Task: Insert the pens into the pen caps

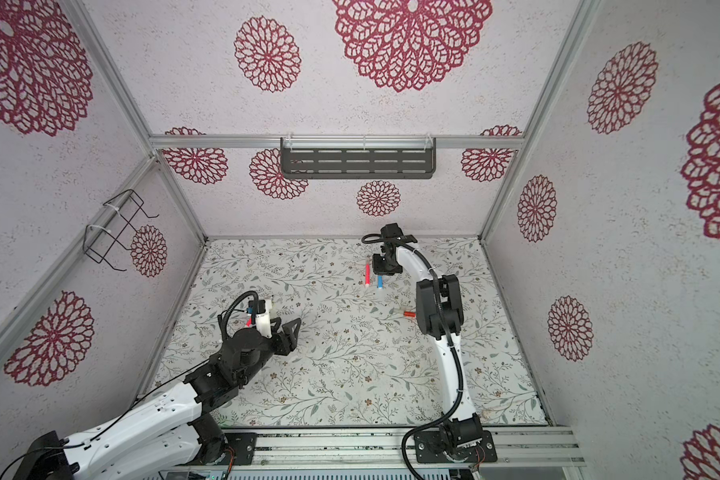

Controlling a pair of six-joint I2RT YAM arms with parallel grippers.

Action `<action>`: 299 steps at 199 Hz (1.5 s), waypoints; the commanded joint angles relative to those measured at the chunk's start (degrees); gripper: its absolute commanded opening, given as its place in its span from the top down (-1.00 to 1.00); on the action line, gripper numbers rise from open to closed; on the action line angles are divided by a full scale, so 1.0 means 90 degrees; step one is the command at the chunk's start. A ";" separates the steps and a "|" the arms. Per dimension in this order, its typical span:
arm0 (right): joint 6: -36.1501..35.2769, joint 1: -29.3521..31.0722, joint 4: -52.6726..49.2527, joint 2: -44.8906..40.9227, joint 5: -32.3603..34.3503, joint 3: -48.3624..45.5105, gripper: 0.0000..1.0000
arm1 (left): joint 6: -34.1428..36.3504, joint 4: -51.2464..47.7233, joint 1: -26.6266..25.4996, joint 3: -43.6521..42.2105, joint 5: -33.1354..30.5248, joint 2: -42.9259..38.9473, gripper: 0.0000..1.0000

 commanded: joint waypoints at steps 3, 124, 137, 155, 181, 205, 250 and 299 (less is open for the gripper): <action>0.0084 -0.0049 -0.0212 0.0089 -0.0288 0.0445 1.00 | 0.0031 0.0094 0.0007 -0.0060 -0.0135 -0.0025 -0.36; 0.0211 -0.0057 0.0520 -0.0961 -0.0667 -0.0689 0.35 | -0.0026 -0.0243 0.0085 -0.0074 -0.0233 -0.0652 -0.39; 0.0225 -0.0063 0.0618 -0.1111 -0.0639 -0.0834 0.35 | -0.0066 -0.0435 0.0152 -0.0015 -0.0215 -0.0719 -0.39; 0.0271 -0.0067 0.0699 -0.1347 -0.0703 -0.1056 0.35 | -0.0163 -0.0811 0.0348 0.0136 -0.0103 -0.0693 -0.40; 0.0260 -0.0033 0.1103 -0.2076 -0.0586 -0.1845 0.34 | -0.0503 -0.2016 0.1154 0.0729 0.0234 -0.0128 -0.40; 0.0284 -0.0031 0.1829 -0.3144 -0.0634 -0.2927 0.23 | -0.0467 -0.2316 0.1689 0.1006 0.0608 0.0359 -0.40; 0.0179 0.0013 0.2285 -0.4698 -0.0756 -0.4630 0.16 | -0.0181 -0.2500 0.2314 0.1440 0.0686 0.1268 -0.34; 0.0233 0.0183 0.2674 -0.5847 -0.0509 -0.6236 0.11 | 0.0129 -0.2141 0.3209 0.1737 0.0906 0.2164 -0.31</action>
